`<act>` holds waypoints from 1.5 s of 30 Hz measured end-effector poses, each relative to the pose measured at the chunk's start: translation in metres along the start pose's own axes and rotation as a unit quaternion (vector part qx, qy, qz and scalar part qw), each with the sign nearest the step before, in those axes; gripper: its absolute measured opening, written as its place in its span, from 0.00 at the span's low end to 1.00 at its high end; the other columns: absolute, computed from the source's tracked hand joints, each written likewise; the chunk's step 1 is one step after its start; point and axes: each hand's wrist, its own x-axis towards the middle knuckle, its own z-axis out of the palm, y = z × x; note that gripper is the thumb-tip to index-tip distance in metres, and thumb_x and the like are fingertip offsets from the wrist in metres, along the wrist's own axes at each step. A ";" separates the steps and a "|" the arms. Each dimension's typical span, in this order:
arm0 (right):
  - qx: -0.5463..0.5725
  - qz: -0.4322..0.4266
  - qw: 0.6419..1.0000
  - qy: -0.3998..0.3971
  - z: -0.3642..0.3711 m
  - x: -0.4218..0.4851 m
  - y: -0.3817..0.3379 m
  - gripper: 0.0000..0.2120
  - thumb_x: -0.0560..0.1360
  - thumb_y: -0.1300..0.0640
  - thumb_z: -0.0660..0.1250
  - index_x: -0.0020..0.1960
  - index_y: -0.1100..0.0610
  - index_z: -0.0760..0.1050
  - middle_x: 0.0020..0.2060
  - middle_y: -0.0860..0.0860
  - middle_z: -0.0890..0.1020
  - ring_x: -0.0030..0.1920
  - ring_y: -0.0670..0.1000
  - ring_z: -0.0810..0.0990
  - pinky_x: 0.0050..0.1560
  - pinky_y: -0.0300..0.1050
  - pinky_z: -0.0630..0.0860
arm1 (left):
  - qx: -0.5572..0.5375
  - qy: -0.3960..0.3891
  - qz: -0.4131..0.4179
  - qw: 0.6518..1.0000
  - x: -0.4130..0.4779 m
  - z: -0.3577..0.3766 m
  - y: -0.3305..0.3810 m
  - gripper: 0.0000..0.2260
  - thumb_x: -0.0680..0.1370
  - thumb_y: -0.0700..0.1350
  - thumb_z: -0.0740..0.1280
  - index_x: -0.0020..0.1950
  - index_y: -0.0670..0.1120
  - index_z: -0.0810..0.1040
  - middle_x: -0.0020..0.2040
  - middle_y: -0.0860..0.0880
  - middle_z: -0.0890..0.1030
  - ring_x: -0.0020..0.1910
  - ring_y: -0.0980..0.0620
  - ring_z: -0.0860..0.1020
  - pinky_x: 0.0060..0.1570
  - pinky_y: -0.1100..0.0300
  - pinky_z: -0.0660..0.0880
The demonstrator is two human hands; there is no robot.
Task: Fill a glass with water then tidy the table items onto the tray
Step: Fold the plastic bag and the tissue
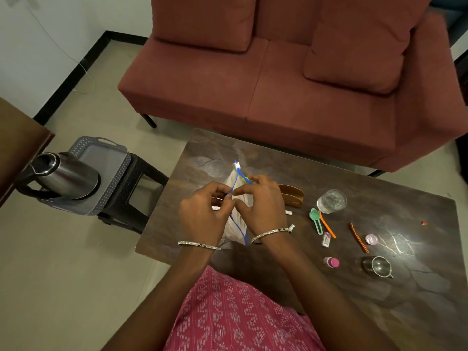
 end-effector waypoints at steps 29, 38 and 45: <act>0.121 -0.039 0.986 0.111 -0.011 0.020 -0.023 0.04 0.69 0.54 0.74 0.43 0.48 0.86 0.46 0.45 0.82 0.50 0.49 0.77 0.47 0.39 0.66 | -0.010 0.068 0.012 0.998 0.012 -0.016 0.021 0.03 0.71 0.42 0.73 0.43 0.49 0.83 0.36 0.55 0.83 0.32 0.60 0.81 0.35 0.57 0.81; 0.294 -0.026 0.948 0.118 -0.023 0.011 -0.017 0.03 0.70 0.60 0.75 0.40 0.54 0.82 0.47 0.43 0.83 0.49 0.41 0.81 0.44 0.41 0.77 | 0.070 0.068 -0.080 0.992 0.027 -0.012 0.006 0.02 0.70 0.43 0.72 0.41 0.49 0.83 0.32 0.55 0.80 0.31 0.56 0.79 0.38 0.57 0.79; 0.405 -0.010 0.911 0.081 -0.027 0.013 -0.005 0.05 0.75 0.63 0.70 0.42 0.56 0.78 0.35 0.46 0.81 0.35 0.39 0.77 0.37 0.33 0.74 | 0.079 0.032 -0.111 0.990 0.023 0.002 0.006 0.02 0.70 0.46 0.71 0.38 0.49 0.81 0.29 0.54 0.81 0.30 0.57 0.79 0.33 0.62 0.76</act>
